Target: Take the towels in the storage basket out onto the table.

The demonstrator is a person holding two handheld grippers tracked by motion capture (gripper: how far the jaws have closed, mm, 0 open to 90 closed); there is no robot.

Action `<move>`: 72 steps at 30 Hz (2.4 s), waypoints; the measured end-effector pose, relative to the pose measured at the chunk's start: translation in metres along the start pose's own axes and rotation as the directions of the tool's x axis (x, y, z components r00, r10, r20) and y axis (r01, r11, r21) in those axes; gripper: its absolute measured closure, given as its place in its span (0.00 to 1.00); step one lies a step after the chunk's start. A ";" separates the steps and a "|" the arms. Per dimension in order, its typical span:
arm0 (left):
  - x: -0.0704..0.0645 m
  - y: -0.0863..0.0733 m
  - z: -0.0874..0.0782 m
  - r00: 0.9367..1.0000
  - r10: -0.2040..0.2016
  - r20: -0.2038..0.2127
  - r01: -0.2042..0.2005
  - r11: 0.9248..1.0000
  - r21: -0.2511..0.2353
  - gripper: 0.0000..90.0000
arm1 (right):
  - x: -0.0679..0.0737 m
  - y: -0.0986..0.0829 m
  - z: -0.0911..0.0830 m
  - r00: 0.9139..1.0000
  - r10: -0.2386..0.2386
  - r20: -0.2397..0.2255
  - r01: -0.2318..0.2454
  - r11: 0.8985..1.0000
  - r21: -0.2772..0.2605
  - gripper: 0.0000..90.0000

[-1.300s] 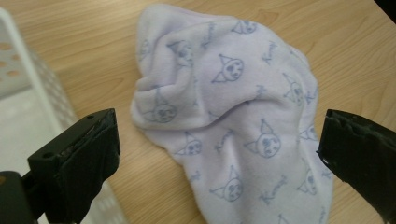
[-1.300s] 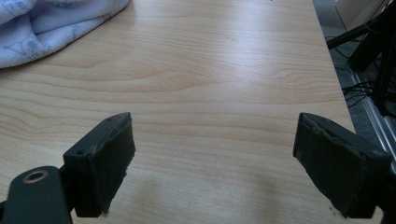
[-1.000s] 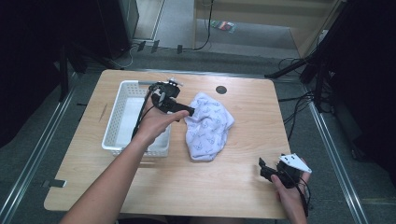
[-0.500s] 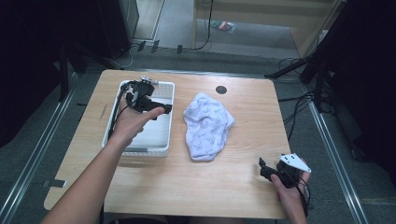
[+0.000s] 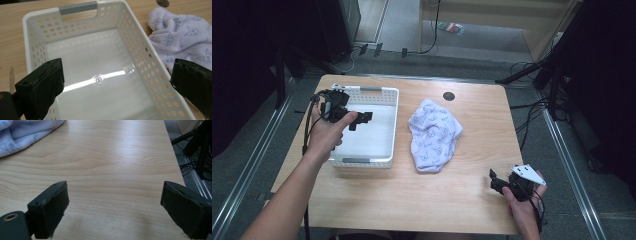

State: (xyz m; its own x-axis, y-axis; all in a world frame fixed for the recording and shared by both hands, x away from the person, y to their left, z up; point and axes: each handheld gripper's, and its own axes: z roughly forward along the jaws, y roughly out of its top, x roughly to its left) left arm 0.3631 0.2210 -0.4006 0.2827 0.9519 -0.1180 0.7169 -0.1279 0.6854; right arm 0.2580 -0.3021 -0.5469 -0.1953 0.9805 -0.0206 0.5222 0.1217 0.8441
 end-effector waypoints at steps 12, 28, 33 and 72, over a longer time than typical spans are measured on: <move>0.043 -0.030 -0.023 0.997 -0.064 -0.037 0.063 0.998 -0.027 0.00 | 0.000 0.000 -0.001 1.000 -0.007 -0.004 0.007 1.000 -0.010 0.03; 0.086 -0.085 -0.042 0.985 -0.161 -0.059 0.154 0.983 -0.103 0.00 | 0.000 0.000 0.000 1.000 0.004 0.003 -0.004 1.000 -0.001 0.03; 0.097 -0.104 -0.044 0.977 -0.205 -0.063 0.194 0.971 -0.142 0.00 | -0.001 0.000 0.000 1.000 0.006 0.004 -0.006 1.000 -0.002 0.03; 0.125 -0.222 -0.032 0.968 -0.217 -0.129 0.179 0.950 -0.255 0.00 | -0.001 0.000 -0.001 1.000 0.014 0.017 -0.014 1.000 -0.003 0.04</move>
State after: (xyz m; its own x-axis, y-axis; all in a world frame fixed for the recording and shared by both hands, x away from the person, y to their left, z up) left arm 0.2185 0.3773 -0.5448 0.0360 0.9848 -0.1699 0.5697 0.1195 0.8131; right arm 0.2576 -0.3034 -0.5468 -0.1737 0.9846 -0.0174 0.5223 0.1071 0.8460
